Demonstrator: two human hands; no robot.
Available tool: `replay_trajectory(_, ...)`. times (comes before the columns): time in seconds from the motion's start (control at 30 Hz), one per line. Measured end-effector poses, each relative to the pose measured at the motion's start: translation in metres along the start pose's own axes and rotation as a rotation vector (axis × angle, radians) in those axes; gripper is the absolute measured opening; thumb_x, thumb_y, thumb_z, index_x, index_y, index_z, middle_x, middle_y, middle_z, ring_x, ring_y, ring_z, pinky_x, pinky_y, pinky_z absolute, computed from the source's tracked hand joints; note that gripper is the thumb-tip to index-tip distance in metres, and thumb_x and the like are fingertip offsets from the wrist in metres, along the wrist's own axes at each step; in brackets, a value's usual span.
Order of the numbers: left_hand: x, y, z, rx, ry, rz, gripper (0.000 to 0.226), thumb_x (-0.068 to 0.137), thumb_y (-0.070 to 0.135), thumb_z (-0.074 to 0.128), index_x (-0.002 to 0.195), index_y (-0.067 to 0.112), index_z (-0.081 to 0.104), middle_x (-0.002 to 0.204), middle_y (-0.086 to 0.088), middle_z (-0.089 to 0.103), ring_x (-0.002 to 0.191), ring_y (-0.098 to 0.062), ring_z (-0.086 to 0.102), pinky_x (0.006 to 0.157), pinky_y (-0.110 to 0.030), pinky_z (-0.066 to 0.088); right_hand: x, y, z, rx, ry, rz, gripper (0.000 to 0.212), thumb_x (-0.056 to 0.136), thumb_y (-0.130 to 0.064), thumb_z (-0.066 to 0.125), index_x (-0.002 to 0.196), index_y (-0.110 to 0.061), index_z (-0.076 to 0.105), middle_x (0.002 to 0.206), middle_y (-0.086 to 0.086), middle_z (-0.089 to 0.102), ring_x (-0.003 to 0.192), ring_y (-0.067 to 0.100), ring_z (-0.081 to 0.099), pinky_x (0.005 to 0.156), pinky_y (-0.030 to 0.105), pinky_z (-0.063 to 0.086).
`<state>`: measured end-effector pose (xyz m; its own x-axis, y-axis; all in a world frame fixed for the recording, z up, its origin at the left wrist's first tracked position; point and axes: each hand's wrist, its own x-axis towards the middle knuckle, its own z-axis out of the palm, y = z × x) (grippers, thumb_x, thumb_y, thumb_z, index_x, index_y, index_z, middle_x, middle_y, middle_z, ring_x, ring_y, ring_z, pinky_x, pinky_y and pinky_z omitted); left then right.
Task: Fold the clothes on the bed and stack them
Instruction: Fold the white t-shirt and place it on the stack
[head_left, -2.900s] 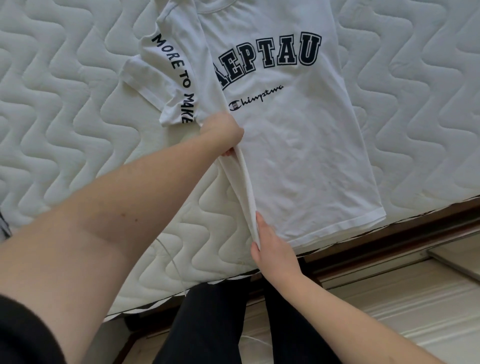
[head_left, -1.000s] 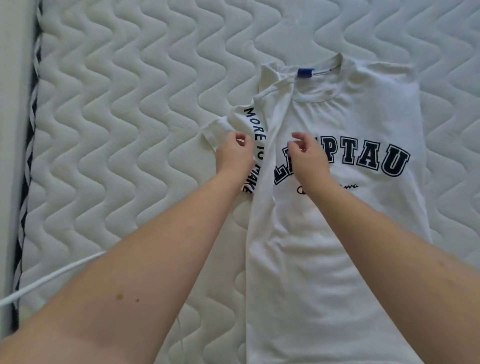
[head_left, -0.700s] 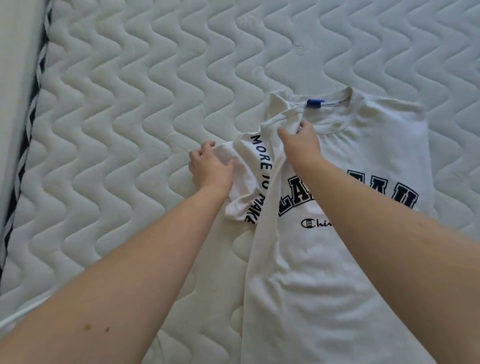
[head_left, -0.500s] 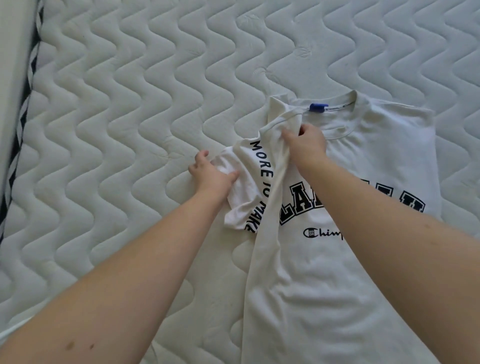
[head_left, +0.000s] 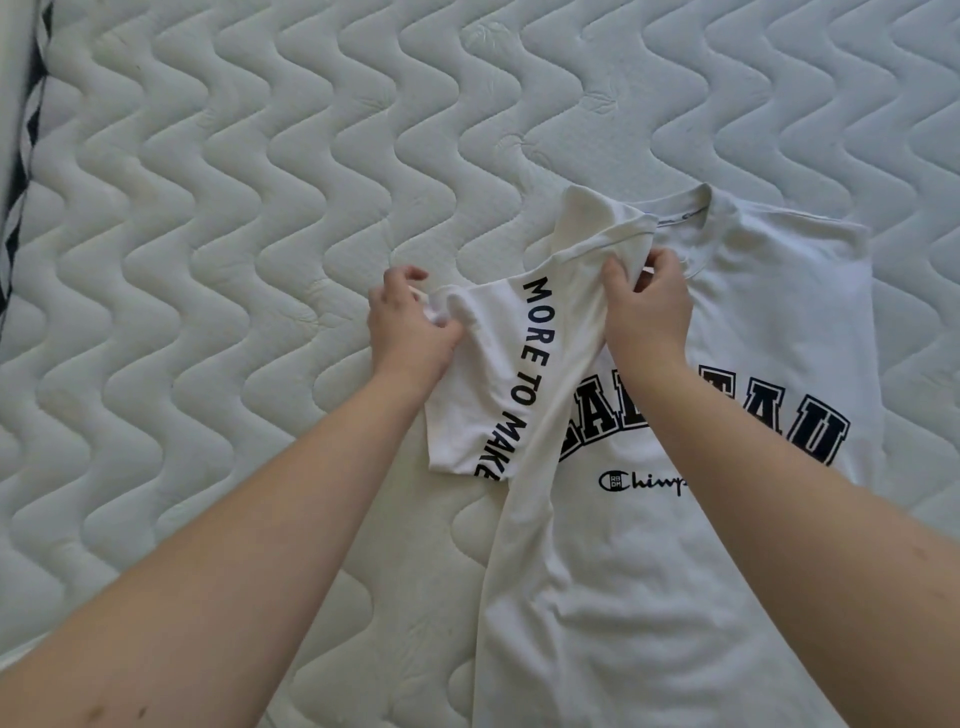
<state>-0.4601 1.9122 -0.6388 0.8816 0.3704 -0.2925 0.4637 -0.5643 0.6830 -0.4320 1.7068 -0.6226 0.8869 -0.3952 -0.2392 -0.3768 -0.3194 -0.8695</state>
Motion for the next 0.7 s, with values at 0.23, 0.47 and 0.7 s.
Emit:
replay_trajectory(0.23,-0.004,0.003,0.037,0.773,-0.214,0.549,0.064,0.096,0.044,0.043,0.153,0.026,0.021,0.16,-0.002,0.018,0.147,-0.022,0.011,0.116,-0.038,-0.001,0.001,-0.008,0.004,0.062,0.01,-0.003,0.009,0.092,-0.031,0.06,0.096,-0.024,0.056,0.085,-0.015,0.062,0.077,-0.002,0.059,0.071,0.017,0.048)
replay_trajectory(0.47,-0.02,0.003,0.06,0.879,-0.414,0.659,0.059,0.1,0.049,0.008,0.154,0.035,-0.007,0.163,0.002,-0.019,0.149,-0.018,-0.019,0.115,-0.049,-0.022,-0.002,-0.013,0.011,0.089,-0.003,-0.007,0.007,0.092,-0.03,0.06,0.096,-0.024,0.058,0.089,-0.011,0.067,0.083,0.005,0.064,0.076,0.024,0.051)
replay_trajectory(0.7,-0.016,-0.006,0.021,0.522,-0.191,0.581,0.055,0.097,0.029,0.051,0.149,0.02,0.037,0.155,-0.008,0.033,0.143,-0.027,0.028,0.118,-0.044,0.018,-0.007,-0.02,0.021,0.116,-0.017,-0.036,0.006,0.09,-0.029,0.062,0.086,-0.03,0.056,0.084,-0.014,0.064,0.075,0.002,0.06,0.074,0.023,0.051)
